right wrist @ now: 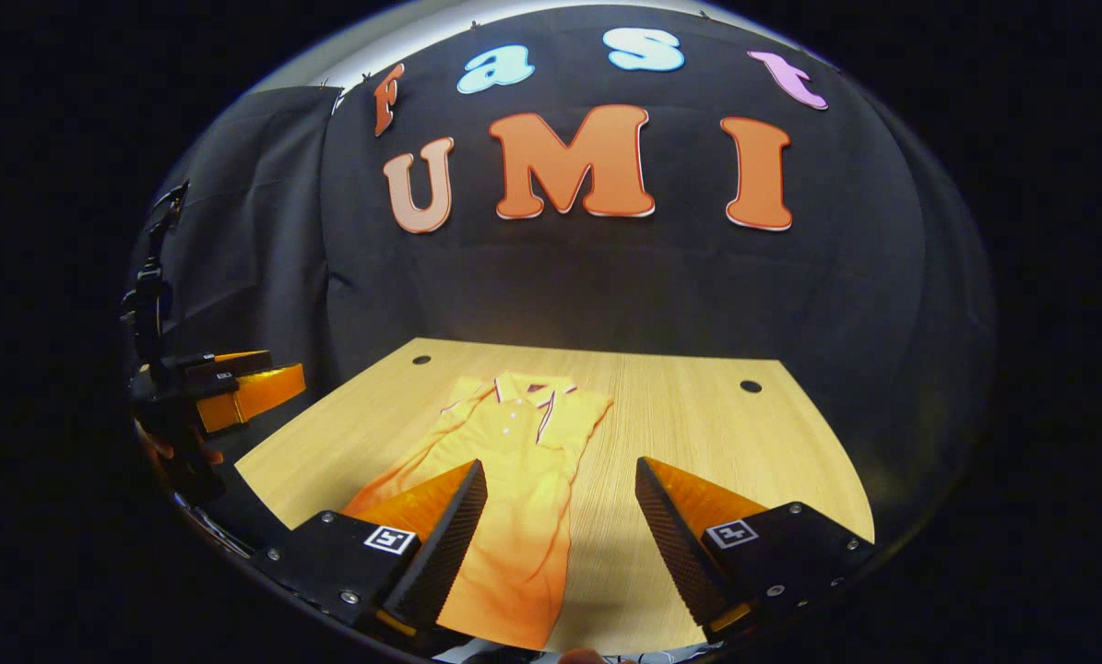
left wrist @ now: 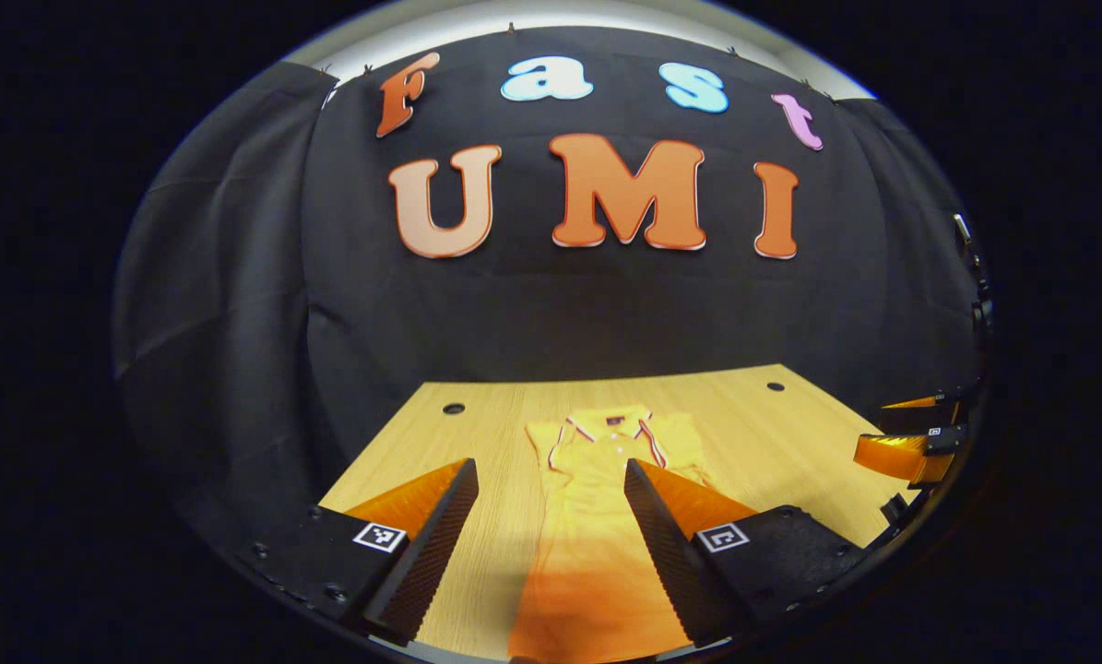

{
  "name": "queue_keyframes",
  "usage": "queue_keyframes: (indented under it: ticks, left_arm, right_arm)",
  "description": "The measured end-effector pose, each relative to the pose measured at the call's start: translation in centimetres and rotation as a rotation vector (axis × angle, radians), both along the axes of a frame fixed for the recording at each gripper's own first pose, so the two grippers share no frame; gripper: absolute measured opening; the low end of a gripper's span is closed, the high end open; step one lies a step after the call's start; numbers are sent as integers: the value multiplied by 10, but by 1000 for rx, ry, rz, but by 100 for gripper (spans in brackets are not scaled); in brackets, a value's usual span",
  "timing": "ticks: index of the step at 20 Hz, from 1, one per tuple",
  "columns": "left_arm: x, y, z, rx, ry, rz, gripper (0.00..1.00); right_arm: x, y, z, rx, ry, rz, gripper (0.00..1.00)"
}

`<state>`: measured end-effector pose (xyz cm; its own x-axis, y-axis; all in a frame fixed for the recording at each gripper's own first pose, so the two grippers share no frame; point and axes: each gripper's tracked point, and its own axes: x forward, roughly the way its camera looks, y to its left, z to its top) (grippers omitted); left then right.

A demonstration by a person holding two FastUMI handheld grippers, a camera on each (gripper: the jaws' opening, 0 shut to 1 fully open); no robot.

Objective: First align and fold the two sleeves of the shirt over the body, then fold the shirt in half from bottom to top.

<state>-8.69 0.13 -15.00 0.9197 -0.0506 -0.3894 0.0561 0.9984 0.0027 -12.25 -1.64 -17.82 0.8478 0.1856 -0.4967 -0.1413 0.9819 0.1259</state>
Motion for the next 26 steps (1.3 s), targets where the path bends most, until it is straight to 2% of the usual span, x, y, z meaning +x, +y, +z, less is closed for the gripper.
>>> queue_keyframes:
  ticks: [6, 8, 13, 17, 26]
  left_arm:
    - [-26, 4, -69, 28, 206, -26, 98]
    - [-40, 11, -91, 34, 273, -11, 98]
    - [-67, 9, -132, -1, 466, -26, 99]
    - [-85, 11, -150, -17, 572, -41, 99]
    - [-125, 13, -193, -29, 811, -65, 99]
  right_arm:
    - [-32, 10, -50, -3, 172, 31, 99]
    - [-44, 11, -67, -12, 225, 39, 99]
    - [-67, 17, -105, -29, 379, 56, 99]
    - [-88, 21, -138, -17, 475, 64, 99]
    - [-122, 31, -169, -7, 654, 92, 99]
